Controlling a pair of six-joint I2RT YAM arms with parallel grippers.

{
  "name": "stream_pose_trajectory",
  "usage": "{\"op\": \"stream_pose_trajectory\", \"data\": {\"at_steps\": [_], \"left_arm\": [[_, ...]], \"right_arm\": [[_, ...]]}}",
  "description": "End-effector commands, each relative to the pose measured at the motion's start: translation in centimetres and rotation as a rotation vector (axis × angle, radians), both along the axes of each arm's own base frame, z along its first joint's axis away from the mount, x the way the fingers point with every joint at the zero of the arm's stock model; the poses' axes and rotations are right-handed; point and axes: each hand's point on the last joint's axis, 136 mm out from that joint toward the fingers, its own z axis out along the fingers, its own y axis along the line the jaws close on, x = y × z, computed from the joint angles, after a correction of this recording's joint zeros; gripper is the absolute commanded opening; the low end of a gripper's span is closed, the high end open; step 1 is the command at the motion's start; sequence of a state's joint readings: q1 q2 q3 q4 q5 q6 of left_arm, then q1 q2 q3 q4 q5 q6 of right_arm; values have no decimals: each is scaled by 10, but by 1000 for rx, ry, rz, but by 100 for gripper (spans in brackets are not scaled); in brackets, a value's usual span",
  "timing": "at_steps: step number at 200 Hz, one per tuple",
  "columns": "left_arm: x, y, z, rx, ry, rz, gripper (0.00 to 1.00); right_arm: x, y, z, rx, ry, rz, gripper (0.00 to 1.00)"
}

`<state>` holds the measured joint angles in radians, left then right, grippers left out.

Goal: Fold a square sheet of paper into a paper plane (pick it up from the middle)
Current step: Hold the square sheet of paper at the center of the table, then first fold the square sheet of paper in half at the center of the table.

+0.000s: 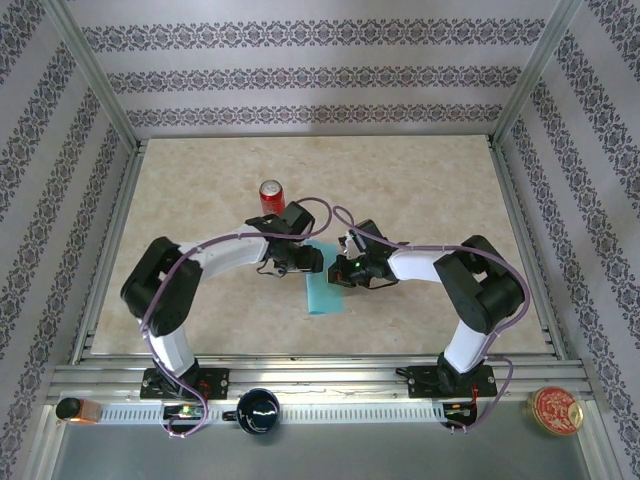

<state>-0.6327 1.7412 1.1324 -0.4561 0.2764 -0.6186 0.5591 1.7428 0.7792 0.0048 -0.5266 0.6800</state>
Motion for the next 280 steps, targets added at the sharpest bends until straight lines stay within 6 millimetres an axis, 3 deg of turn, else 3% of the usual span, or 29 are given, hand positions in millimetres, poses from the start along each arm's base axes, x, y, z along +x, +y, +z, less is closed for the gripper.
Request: {"op": "stream_pose_trajectory", "data": {"at_steps": [1,20,51,67,87,180,239,254,280], "left_arm": [[16,5,37,-101,-96,85,58],[16,4,51,-206,-124,102,55],[14,-12,61,-395,-135,85,29],[11,-23,57,-471,-104,77,13],[11,-32,50,-546,-81,82,0],[-5,-24,-12,-496,20,117,0],[-32,17,-72,-245,71,120,0],[-33,20,-73,-213,68,101,0],[-23,10,-46,-267,28,85,1]], "right_arm": [[-19,-24,-29,-137,91,57,0],[-19,-28,-30,-182,98,88,0],[-17,-28,-29,-189,102,94,0],[-15,-28,-28,-193,102,82,0],[-16,-28,-29,-191,109,71,0],[-17,-31,-30,-200,113,52,0],[-20,-32,-31,-215,119,45,0],[-21,-33,-32,-222,118,45,0],[-20,-34,-31,-228,116,41,0]]}}
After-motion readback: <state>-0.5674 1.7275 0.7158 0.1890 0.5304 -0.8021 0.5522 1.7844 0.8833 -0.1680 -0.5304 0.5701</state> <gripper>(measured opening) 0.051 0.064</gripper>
